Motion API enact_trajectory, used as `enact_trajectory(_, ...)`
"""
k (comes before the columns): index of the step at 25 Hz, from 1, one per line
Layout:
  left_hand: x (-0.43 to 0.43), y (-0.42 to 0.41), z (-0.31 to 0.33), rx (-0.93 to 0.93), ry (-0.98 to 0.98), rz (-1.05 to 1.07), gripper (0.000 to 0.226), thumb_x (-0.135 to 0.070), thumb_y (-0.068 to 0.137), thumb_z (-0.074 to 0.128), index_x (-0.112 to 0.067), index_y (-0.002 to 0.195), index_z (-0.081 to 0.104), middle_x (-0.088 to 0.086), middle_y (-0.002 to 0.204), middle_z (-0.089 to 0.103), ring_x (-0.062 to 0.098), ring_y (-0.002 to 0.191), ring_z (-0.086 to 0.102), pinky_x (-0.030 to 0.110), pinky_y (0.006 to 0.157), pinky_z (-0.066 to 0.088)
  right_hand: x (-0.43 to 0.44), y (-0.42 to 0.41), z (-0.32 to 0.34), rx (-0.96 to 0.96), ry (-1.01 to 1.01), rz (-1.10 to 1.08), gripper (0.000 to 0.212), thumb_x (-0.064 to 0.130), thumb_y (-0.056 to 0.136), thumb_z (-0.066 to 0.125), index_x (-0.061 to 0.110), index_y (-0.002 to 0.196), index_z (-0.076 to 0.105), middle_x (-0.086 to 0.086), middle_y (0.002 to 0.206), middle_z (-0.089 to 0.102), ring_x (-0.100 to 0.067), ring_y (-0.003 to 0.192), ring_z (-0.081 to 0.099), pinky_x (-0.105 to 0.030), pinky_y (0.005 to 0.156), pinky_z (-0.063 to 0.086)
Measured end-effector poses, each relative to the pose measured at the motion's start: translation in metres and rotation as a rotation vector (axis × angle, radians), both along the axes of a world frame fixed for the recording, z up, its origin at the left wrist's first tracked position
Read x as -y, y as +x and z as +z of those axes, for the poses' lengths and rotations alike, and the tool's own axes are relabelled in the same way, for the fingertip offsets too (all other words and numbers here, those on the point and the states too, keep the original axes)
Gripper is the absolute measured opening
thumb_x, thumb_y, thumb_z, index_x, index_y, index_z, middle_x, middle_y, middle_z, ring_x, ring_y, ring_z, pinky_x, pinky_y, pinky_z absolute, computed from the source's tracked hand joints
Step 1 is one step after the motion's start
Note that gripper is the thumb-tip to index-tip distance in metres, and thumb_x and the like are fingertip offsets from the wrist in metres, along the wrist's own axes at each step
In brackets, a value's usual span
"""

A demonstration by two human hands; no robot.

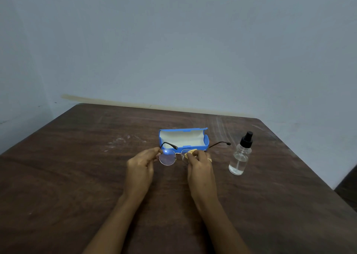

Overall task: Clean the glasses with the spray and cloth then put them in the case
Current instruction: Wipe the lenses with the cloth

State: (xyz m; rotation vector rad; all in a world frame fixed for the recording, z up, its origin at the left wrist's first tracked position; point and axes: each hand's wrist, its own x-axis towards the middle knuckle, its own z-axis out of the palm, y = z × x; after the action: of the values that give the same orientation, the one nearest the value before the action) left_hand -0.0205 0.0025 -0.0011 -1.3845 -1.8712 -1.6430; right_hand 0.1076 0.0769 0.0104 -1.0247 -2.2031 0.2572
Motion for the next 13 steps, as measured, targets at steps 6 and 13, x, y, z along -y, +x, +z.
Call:
enact_trajectory(6,-0.001,-0.002,-0.001,0.020,-0.014,0.027,0.037,0.027,0.065,0.053,0.003,0.086,0.072,0.014,0.088,0.073,0.021,0.079,0.070,0.032,0.075,0.052,-0.003,0.004,0.002,-0.034,0.012,0.100,0.024,0.002,0.088,0.048,0.004,0.104,0.066,-0.011,0.108,0.062,-0.026,0.103,0.050,-0.026,0.079,0.040)
enact_trajectory(13,0.001,-0.004,0.001,0.046,0.029,0.122,0.033,0.026,0.062,0.060,0.004,0.083,0.072,0.016,0.079,0.074,0.007,0.079,0.061,-0.003,0.073,0.039,-0.005,0.013,0.007,-0.063,-0.003,0.214,0.019,-0.005,0.078,0.057,0.002,0.089,0.071,-0.012,0.092,0.068,-0.028,0.090,0.055,-0.023,0.075,0.036)
